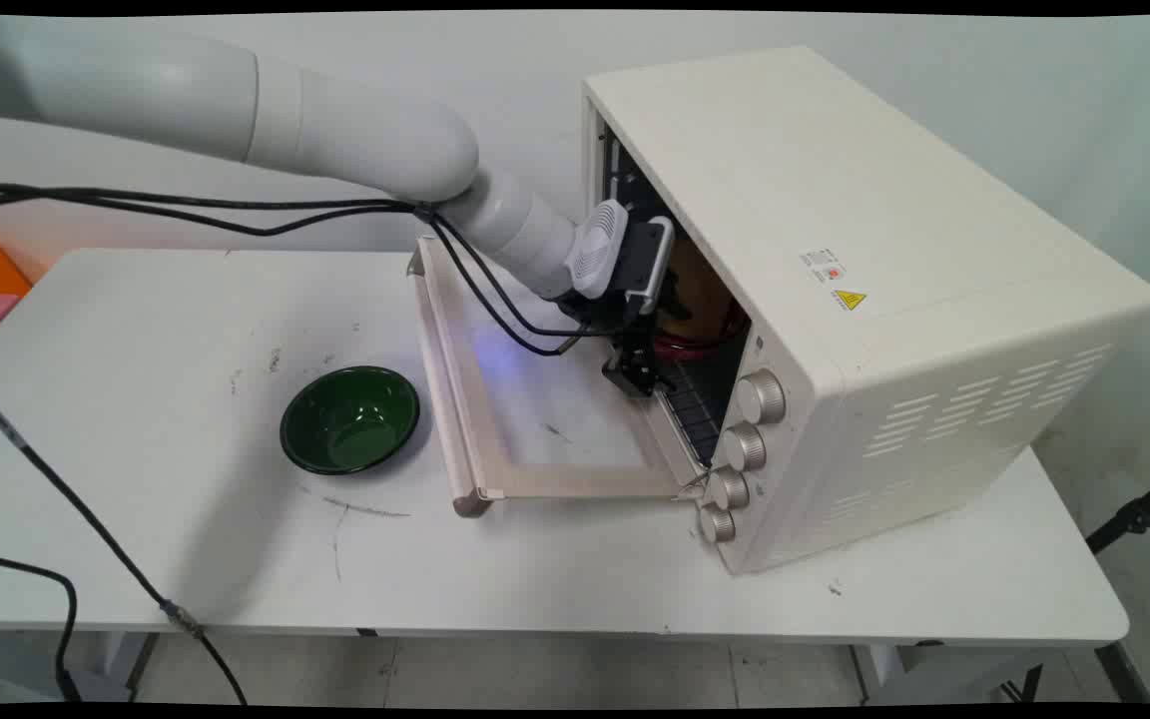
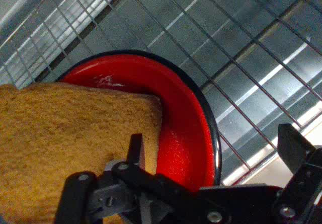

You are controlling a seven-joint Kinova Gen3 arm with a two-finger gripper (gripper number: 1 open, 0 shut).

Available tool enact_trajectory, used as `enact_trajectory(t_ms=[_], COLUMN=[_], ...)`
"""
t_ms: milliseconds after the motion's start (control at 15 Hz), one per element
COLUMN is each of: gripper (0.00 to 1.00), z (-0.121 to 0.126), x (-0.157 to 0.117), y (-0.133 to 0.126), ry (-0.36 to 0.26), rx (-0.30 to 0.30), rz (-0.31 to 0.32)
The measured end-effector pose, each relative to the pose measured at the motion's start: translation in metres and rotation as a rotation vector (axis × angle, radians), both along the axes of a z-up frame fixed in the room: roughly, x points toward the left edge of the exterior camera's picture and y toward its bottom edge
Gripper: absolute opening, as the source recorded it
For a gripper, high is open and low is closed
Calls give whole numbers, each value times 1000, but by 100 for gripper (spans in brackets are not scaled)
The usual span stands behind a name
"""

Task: Close the oven

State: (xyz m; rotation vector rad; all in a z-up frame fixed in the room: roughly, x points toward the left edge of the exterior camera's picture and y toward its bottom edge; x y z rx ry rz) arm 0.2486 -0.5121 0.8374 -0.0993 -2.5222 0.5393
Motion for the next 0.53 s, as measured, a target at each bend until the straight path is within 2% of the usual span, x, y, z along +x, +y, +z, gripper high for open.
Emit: enact_trajectory(t_ms=[267,533], gripper=[100,100], z=[14,36], x=[16,39], y=[11,27], ry=[21,59], rx=[16,53], rz=[37,111])
